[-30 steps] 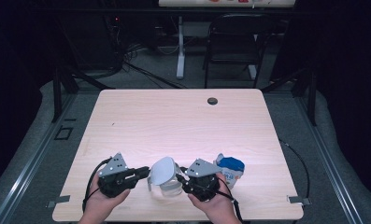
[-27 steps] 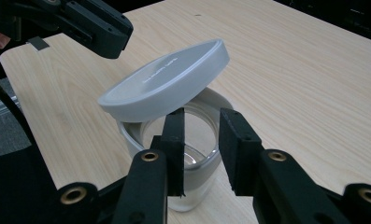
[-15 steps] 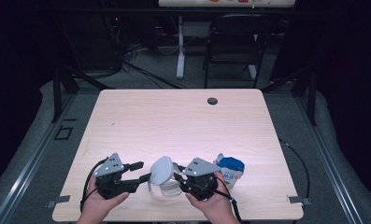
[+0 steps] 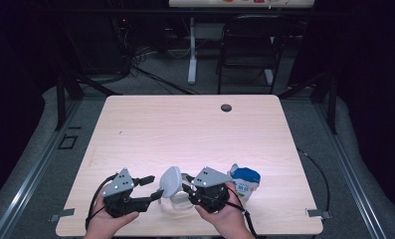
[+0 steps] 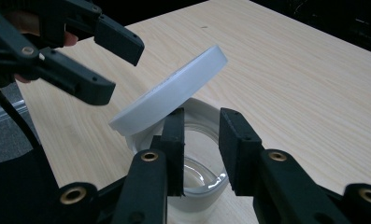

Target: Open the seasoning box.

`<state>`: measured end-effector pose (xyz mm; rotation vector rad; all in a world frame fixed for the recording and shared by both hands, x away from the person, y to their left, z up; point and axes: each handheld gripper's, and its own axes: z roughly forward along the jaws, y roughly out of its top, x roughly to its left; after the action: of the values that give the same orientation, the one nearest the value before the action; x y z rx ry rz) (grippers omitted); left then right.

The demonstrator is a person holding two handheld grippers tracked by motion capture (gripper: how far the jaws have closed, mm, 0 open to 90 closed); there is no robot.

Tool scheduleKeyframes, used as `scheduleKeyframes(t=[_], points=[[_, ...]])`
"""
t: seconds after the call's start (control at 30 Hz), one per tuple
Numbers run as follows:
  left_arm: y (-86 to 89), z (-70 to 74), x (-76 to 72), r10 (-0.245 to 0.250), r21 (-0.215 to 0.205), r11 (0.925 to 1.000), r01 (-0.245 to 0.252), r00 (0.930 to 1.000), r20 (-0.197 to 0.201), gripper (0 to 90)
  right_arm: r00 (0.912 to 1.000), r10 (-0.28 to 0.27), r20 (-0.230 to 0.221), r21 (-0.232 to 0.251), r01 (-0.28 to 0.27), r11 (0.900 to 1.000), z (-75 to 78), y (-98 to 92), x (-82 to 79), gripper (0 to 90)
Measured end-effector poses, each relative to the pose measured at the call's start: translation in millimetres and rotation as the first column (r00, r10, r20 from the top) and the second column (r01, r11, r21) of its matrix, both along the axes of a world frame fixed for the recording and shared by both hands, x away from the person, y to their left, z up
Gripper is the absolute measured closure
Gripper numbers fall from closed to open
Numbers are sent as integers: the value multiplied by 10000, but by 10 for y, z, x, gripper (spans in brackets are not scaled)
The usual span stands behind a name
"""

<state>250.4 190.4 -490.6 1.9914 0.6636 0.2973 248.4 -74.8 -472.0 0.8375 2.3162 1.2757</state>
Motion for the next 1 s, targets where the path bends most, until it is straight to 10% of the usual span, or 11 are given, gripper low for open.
scheduleKeyframes(t=[1.0], points=[[-200, -228, -220, 1121, -67, 9937, -1120, 9935, 185, 325, 9985, 393, 373, 54, -395, 9992, 129, 163, -37, 712]])
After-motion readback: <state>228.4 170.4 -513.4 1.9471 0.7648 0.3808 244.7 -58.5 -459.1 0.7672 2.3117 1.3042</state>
